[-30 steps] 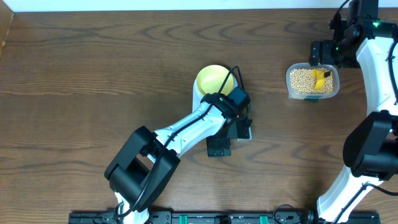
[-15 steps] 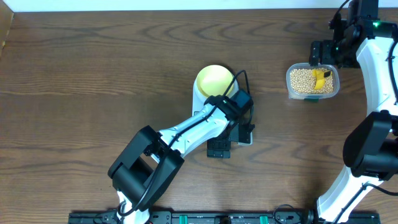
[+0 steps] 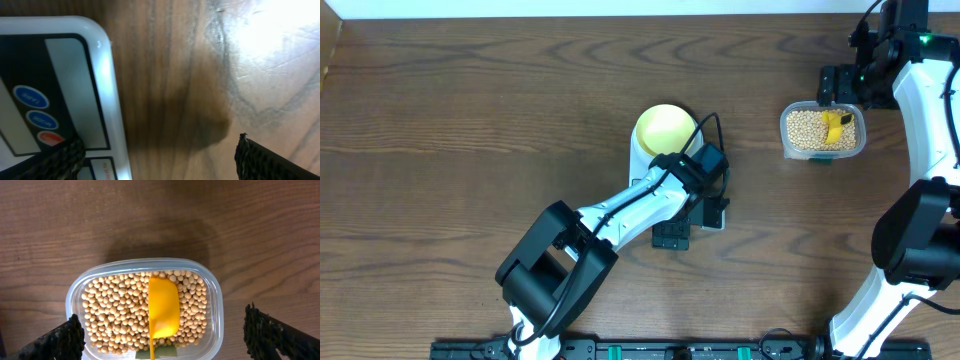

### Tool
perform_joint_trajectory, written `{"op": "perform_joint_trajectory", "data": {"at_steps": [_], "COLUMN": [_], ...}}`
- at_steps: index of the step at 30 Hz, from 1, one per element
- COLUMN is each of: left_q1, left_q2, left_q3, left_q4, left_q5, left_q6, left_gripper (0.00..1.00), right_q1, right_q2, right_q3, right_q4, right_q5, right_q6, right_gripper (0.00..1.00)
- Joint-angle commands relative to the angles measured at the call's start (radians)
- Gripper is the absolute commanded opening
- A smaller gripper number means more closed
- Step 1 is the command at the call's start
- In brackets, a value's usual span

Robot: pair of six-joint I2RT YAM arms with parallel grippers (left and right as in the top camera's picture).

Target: Scoop item into bowl and weigh 50g on scale

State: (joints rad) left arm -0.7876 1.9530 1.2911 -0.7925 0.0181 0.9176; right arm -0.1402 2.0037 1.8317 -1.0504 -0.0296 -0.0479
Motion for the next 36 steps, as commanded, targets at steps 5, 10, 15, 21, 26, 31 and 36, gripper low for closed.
{"op": "perform_joint_trajectory", "data": {"at_steps": [5,10,15,21,26,31,36], "left_q1": [0.019,0.019,0.022,0.032,0.037,0.039,0.038], "left_q2": [0.067,0.067,0.067,0.067,0.074,0.093,0.095], "left_q3": [-0.014,-0.014,-0.014,-0.014,-0.014,-0.014,-0.014], "left_q4": [0.028,0.040,0.050,0.071,0.092,0.114,0.098], "left_q5": [-0.004,-0.004,-0.005,-0.008,-0.016,-0.050,-0.053], "left_q6": [0.017,0.017,0.017,0.017,0.017,0.016,0.017], "left_gripper": [0.98,0.98,0.98,0.98,0.98,0.98,0.98], "right_q1": [-0.006,-0.006,-0.006,-0.006,-0.006,-0.006,-0.006], "right_q2": [0.009,0.009,0.009,0.009,0.009,0.009,0.009], "right_q3": [0.014,0.014,0.014,0.014,0.014,0.014,0.014], "right_q4": [0.000,0.000,0.000,0.000,0.000,0.000,0.000], "right_q5": [0.002,0.002,0.002,0.002,0.002,0.002,0.002], "right_q6": [-0.002,-0.002,-0.002,-0.002,-0.002,-0.002,-0.002], "right_gripper": [0.99,0.99,0.99,0.99,0.99,0.99,0.99]}}
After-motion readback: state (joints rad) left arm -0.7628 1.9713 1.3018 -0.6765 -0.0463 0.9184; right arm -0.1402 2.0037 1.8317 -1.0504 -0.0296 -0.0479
